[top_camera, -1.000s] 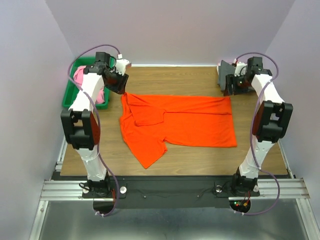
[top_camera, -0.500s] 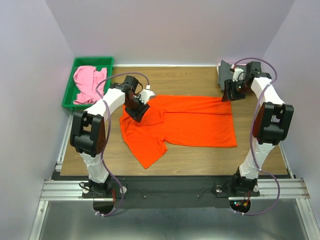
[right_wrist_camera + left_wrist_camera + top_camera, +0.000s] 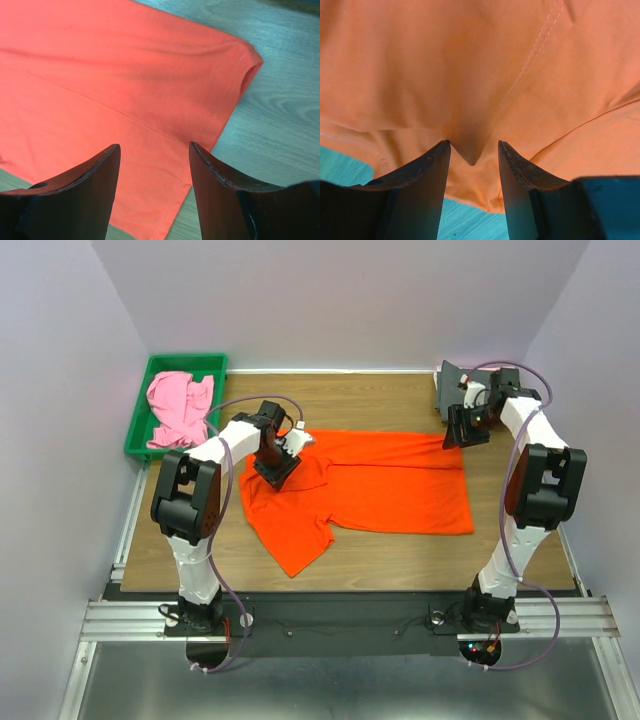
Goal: Fold and stack the t-shirts
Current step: Fold the tshirt
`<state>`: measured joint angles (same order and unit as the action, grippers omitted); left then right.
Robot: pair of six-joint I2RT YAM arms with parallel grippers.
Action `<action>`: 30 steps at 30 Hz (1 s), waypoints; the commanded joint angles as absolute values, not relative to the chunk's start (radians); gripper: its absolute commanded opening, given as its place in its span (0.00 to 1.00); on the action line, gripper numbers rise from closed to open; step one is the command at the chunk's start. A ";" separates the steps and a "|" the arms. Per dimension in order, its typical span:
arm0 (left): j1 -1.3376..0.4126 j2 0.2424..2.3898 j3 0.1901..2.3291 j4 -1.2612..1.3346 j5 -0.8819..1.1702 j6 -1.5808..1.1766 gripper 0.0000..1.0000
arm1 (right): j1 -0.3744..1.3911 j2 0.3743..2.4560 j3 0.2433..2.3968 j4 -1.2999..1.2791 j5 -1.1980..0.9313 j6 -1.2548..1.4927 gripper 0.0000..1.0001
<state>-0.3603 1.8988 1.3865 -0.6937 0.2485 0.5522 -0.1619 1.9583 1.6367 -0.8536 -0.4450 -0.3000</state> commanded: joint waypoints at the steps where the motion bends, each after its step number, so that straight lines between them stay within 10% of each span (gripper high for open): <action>1: -0.376 1.873 1.373 -0.696 0.232 0.554 0.45 | -0.153 1.928 1.625 -0.848 -0.465 -0.310 0.61; 11: -0.377 1.868 1.468 -0.839 0.360 0.531 0.00 | -0.143 1.924 1.615 -0.848 -0.486 -0.305 0.59; 28: -0.371 1.888 1.444 -0.927 0.468 0.505 0.00 | -0.138 1.931 1.612 -0.851 -0.488 -0.313 0.59; 30: -0.364 1.887 1.434 -0.901 0.445 0.496 0.12 | -0.137 1.930 1.611 -0.851 -0.491 -0.314 0.59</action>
